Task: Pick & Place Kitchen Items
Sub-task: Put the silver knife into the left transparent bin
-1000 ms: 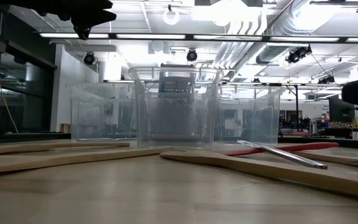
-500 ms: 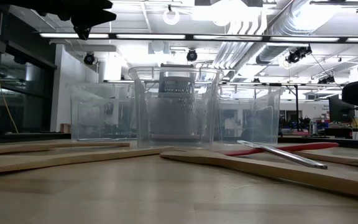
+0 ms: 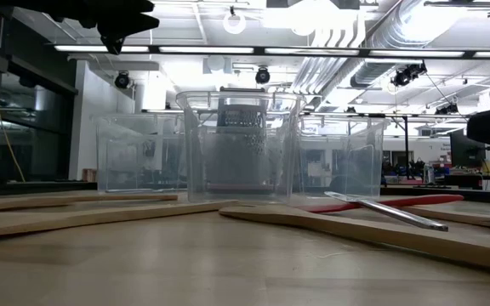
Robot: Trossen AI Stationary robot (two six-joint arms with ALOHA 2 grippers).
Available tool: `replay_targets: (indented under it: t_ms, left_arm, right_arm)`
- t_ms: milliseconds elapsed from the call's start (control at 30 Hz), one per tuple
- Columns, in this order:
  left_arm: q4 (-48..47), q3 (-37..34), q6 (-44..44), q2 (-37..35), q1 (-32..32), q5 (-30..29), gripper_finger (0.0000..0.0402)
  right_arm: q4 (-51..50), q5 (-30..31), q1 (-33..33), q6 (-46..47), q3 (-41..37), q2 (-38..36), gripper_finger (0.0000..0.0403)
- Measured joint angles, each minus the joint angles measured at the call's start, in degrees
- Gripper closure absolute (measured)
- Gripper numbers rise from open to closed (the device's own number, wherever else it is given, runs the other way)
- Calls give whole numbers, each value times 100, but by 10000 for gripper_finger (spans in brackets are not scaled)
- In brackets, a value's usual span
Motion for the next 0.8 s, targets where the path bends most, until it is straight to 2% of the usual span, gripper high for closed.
replay_targets:
  t_ms: [467,800]
  left_arm:
    - [-2,0,0,0,-2,0,250]
    - [0,2,0,-2,0,0,250]
  right_arm:
    - [-484,-291,-185,684,-33,-759,371]
    - [-306,-246,-574,902,-26,-2158,371]
